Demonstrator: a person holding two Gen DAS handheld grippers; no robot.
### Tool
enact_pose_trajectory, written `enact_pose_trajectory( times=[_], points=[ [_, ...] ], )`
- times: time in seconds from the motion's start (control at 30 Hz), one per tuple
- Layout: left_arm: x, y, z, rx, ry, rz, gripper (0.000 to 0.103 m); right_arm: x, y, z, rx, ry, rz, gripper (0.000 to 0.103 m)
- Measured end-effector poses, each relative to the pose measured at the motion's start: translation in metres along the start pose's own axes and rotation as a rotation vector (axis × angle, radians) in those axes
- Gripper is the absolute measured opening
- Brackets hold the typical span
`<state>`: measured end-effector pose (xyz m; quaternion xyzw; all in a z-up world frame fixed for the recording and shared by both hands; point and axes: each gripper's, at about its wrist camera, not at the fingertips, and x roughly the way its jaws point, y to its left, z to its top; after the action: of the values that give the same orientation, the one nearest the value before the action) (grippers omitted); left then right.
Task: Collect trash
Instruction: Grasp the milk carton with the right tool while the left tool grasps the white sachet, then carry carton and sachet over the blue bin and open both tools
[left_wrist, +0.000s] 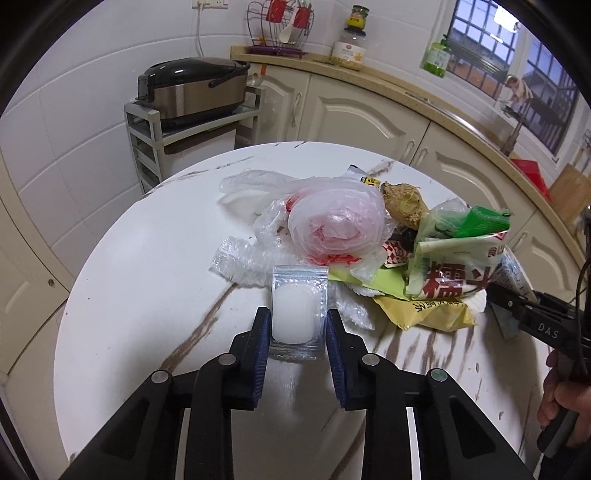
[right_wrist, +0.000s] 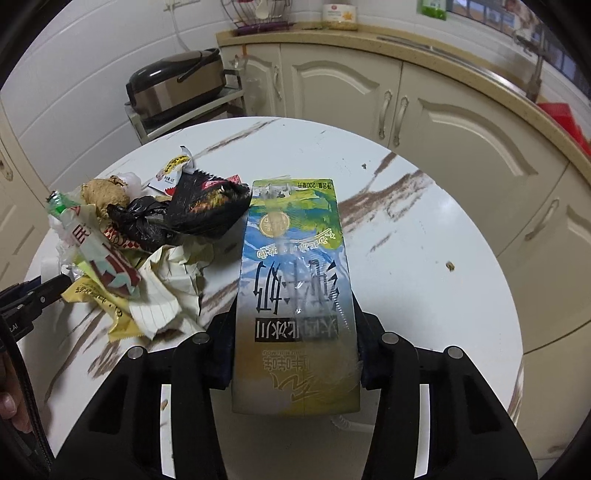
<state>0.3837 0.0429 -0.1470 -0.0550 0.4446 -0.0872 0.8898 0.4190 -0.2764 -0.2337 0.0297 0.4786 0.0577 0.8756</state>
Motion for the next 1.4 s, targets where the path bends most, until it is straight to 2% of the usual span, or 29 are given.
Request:
enact_pose_trajectory(
  times=[0.37, 0.7, 1.07, 1.23, 1.4],
  points=[
    [-0.028, -0.001, -0.017, 0.002, -0.023, -0.015, 0.025, -0.021, -0.014, -0.016, 0.040, -0.015, 0.023, 0.045],
    [-0.085, -0.039, -0.032, 0.060, -0.110, -0.035, 0.025, -0.061, -0.030, -0.027, 0.087, -0.093, 0.074, 0.045],
    [-0.125, -0.132, -0.036, 0.211, -0.170, -0.124, 0.025, -0.131, -0.069, -0.041, 0.155, -0.234, 0.111, 0.045],
    [-0.127, -0.190, -0.037, 0.300, -0.180, -0.179, 0.026, -0.164, -0.102, -0.056, 0.200, -0.295, 0.091, 0.045],
    [-0.118, -0.251, -0.042, 0.395, -0.161, -0.253, 0.026, -0.191, -0.150, -0.076, 0.267, -0.335, 0.033, 0.045]
  ],
)
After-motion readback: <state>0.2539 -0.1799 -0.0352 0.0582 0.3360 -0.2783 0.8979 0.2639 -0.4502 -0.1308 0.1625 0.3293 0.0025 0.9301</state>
